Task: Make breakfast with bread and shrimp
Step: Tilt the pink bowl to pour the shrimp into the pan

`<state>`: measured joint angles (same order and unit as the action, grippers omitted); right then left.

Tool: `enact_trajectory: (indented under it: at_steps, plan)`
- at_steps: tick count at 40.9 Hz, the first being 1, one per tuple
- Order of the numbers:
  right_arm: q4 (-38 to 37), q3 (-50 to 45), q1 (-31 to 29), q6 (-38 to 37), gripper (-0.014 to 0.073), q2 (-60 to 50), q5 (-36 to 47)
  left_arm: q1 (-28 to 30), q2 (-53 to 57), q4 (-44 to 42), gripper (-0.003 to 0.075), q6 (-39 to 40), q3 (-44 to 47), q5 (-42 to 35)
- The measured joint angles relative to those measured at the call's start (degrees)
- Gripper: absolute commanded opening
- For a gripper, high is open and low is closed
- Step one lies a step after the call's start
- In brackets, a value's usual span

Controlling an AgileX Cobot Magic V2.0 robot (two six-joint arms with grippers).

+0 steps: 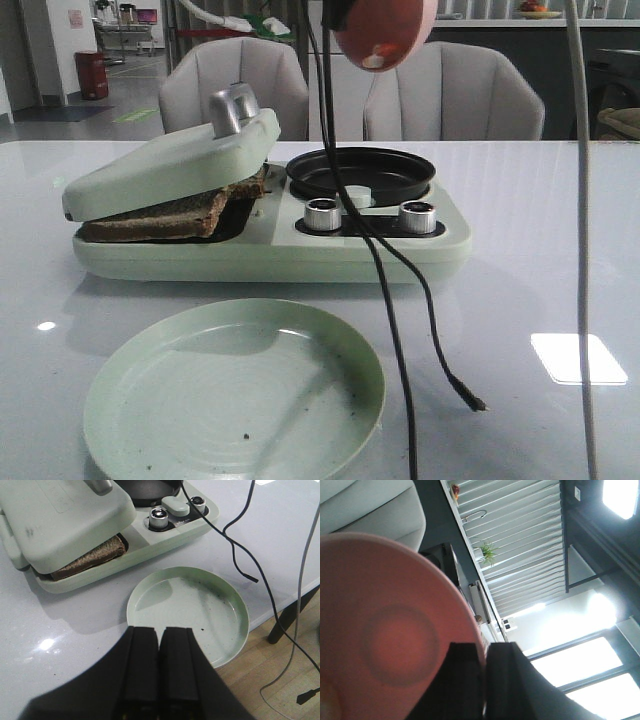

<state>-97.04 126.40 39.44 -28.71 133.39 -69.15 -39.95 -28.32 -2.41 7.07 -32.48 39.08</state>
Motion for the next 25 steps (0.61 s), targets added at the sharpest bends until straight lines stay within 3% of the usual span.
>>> enact_trajectory:
  at_steps: [25]
  plan:
    - [3.14, -4.02, 0.10, 4.73, 0.0019, 2.47, 0.93, 0.00, 0.00, 0.00, 0.0101, 0.00, 0.00, 0.00]
